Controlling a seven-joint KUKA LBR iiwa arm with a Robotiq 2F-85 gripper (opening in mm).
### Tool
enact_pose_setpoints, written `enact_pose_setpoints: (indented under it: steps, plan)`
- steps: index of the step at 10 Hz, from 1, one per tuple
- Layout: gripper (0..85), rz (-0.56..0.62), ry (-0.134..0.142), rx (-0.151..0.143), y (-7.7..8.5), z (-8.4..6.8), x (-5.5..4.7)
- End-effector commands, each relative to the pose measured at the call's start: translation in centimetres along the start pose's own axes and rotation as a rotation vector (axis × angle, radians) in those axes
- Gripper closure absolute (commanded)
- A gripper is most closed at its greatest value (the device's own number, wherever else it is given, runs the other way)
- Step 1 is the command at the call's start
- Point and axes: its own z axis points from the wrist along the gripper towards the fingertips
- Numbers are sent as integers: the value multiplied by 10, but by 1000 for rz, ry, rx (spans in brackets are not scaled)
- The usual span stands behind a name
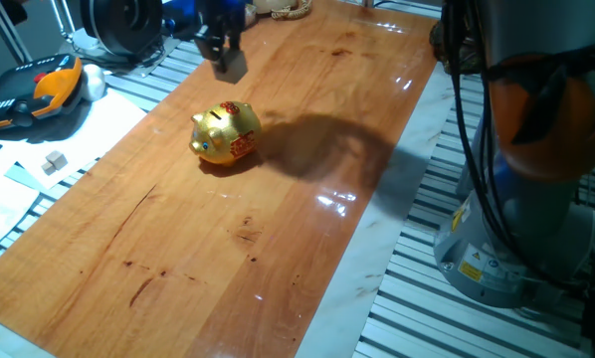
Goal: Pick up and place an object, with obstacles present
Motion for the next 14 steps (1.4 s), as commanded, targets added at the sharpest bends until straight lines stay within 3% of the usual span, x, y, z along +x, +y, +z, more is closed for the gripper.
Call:
enact_pose_setpoints:
  steps: [1,6,8,10,11,13,14]
  plan:
    - [850,-1,0,-5,-5,4,2]
    - [850,14,-7,0,-23,15,12]
    - [850,27,-12,-15,-27,18,16]
    - [850,53,-38,-16,-27,18,16]
    - [850,81,-18,-14,-27,18,16]
    - [850,143,34,22,-27,18,16]
    - [850,173,36,52,-27,18,16]
